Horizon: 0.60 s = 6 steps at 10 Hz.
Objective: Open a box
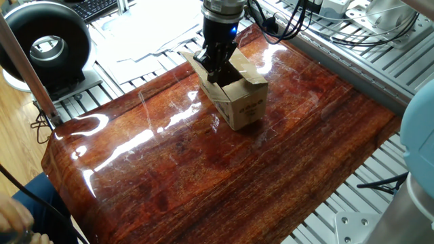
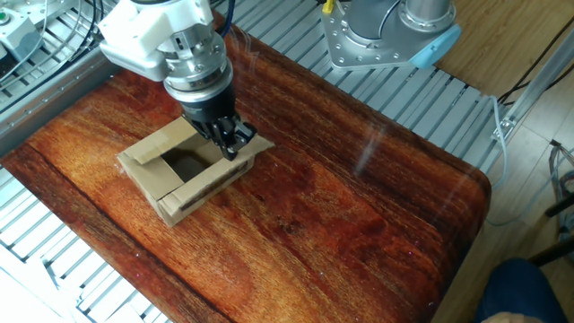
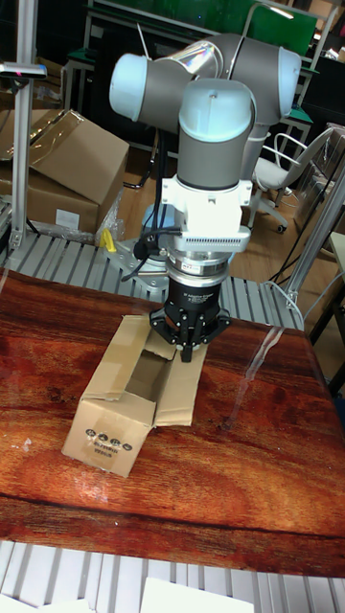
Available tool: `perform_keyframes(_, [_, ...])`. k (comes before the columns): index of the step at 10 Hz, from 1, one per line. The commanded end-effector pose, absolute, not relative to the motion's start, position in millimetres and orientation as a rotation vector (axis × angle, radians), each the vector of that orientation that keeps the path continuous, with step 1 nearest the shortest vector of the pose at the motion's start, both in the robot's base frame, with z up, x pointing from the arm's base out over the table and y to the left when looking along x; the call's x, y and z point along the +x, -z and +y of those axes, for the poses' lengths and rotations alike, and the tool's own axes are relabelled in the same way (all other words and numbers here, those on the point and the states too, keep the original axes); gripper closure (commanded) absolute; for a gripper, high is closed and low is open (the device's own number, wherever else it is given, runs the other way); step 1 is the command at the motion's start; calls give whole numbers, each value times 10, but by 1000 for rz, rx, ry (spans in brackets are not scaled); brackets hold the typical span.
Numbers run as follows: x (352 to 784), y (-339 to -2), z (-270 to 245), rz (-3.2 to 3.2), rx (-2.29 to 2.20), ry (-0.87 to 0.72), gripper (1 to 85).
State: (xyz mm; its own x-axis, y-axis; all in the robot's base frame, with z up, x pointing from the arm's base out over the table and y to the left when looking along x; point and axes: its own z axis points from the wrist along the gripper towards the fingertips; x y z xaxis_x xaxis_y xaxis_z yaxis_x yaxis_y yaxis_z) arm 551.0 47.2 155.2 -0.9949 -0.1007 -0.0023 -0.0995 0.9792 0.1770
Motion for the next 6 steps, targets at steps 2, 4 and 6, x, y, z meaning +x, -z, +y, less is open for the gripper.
perform_keyframes(2, [5569,-1524,520,-3136,131,303,847])
perform_keyframes(4, [5591,-1497,524,-3149,134,308,847])
perform_keyframes(6, [5585,-1504,523,-3148,122,308,847])
